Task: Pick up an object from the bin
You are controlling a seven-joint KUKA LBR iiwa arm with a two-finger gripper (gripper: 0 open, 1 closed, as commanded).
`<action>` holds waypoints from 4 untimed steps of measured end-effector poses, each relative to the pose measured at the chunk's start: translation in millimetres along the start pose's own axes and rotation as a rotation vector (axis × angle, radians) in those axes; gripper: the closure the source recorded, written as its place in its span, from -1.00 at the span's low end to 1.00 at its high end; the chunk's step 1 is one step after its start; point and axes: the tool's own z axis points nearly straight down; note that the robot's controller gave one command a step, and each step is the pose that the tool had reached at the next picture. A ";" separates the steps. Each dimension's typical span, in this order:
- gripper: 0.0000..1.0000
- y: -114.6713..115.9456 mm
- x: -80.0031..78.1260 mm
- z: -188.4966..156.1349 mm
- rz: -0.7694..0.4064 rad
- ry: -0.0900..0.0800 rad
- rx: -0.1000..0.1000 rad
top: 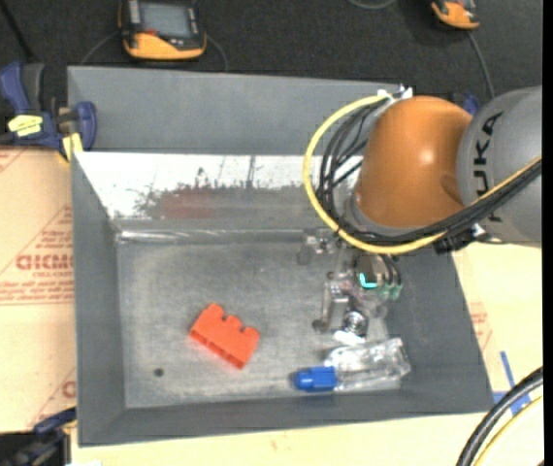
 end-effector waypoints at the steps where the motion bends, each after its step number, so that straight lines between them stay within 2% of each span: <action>1: -1.00 -71.3 49.3 120.3 -0.052 -0.009 -0.001; 2: -1.00 -115.1 52.1 102.5 0.130 -0.011 0.000; 3: -1.00 -129.8 54.1 83.2 0.061 -0.012 0.003; 4: -1.00 -136.6 64.1 129.9 0.264 0.014 -0.005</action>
Offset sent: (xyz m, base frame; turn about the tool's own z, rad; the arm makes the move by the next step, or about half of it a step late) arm -0.0556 -0.0774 -0.1334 -0.0493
